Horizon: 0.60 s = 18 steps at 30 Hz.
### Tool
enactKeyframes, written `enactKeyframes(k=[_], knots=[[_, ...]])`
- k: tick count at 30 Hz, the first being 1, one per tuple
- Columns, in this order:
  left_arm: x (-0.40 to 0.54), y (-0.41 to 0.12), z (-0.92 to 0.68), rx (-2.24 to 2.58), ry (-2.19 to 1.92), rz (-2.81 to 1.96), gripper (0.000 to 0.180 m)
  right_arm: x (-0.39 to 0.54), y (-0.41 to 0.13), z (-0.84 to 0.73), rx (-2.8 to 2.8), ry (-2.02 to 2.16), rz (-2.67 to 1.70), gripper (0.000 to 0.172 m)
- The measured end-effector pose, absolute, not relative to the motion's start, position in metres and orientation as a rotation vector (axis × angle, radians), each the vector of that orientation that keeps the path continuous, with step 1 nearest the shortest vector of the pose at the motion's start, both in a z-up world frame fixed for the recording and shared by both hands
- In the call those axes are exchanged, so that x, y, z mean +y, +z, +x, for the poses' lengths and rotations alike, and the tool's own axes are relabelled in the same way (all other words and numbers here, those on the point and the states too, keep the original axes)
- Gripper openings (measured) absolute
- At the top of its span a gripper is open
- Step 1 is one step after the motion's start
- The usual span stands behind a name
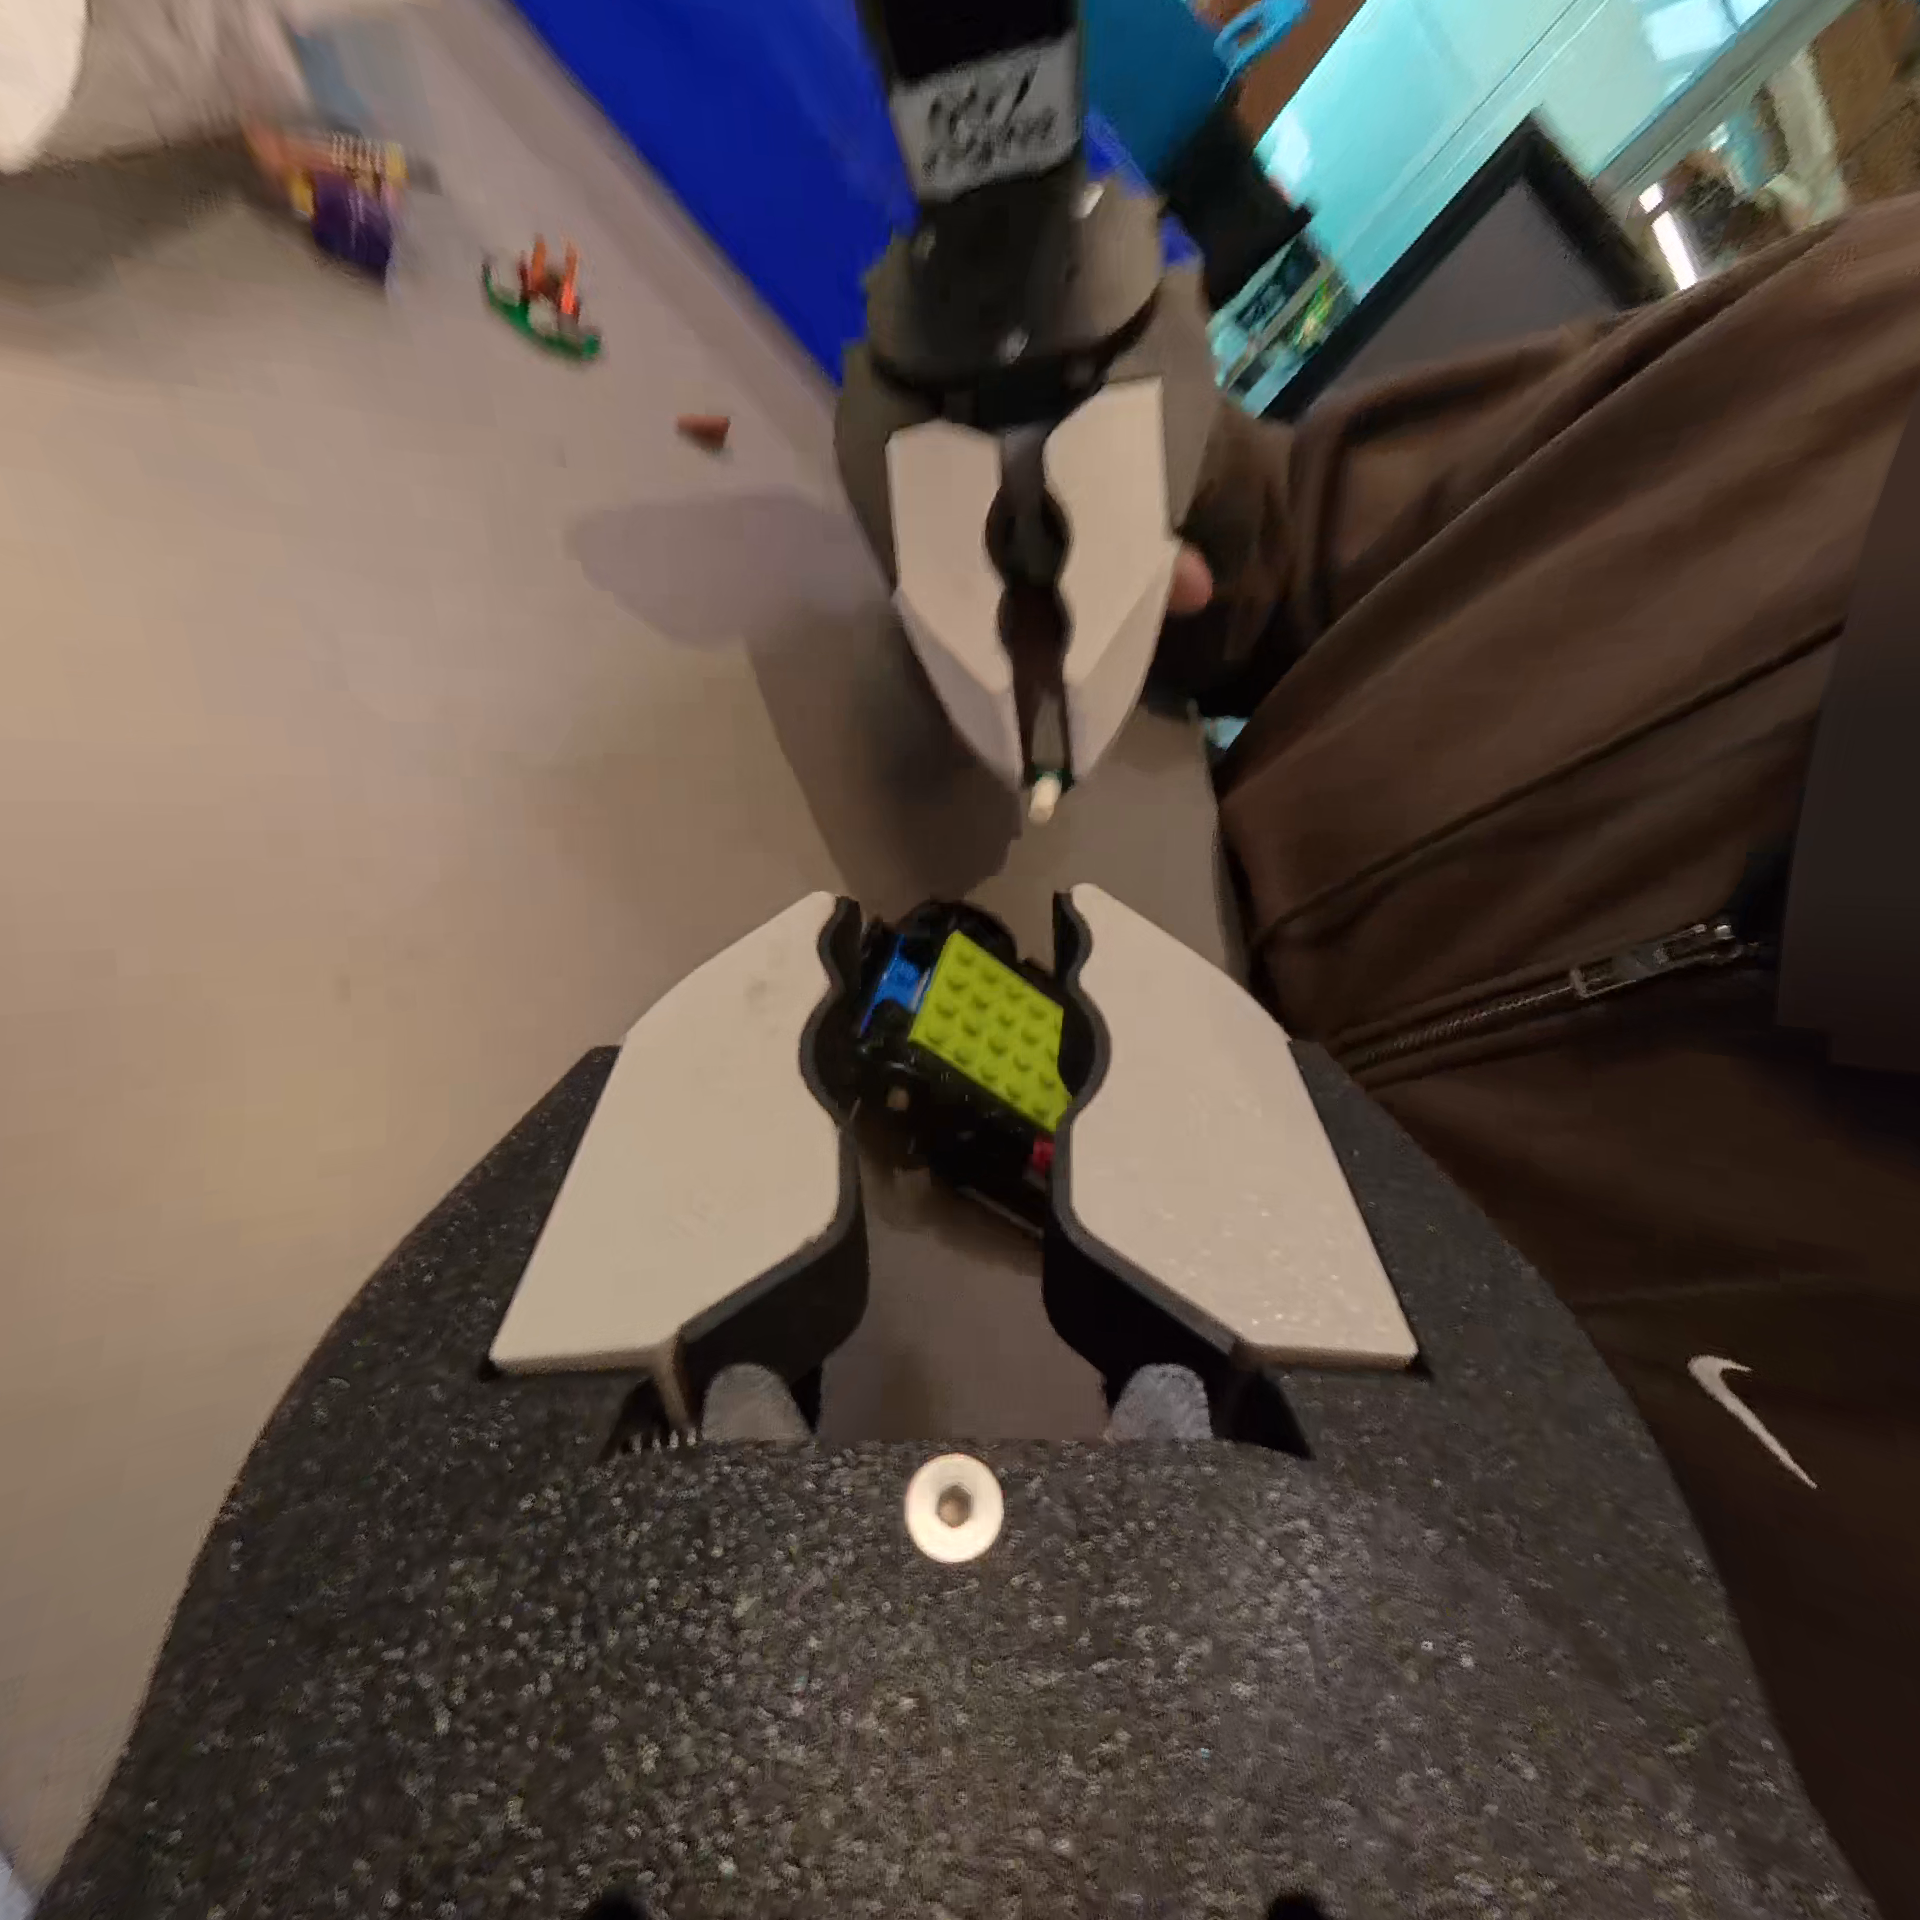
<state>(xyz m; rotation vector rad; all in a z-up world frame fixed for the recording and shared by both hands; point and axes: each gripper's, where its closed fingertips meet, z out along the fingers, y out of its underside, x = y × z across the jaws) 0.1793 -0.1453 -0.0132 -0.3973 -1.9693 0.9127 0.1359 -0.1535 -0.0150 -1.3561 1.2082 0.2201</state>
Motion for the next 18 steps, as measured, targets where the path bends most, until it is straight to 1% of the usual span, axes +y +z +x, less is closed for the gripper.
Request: enactKeyframes(k=[2,5,11,16,18], knots=[[-0.143,0.0,0.17,-1.9,0.961,-0.448,0.028,-0.151,-0.012,0.138,1.195,0.213,-1.349,0.008],[-0.139,-0.005,0.152,-1.888,0.922,-0.526,0.021,-0.147,-0.009,0.139,1.177,0.213,-1.346,0.008],[-0.138,-0.009,0.139,-1.874,0.904,-0.57,0.019,-0.14,-0.007,0.141,1.161,0.216,-1.348,0.008],[-0.137,-0.008,0.133,-1.853,0.917,-0.605,0.005,-0.138,-0.005,0.141,1.148,0.219,-1.348,0.008],[-0.137,-0.007,0.133,-1.846,0.943,-0.615,0.004,-0.137,-0.004,0.14,1.139,0.218,-1.347,0.008]])
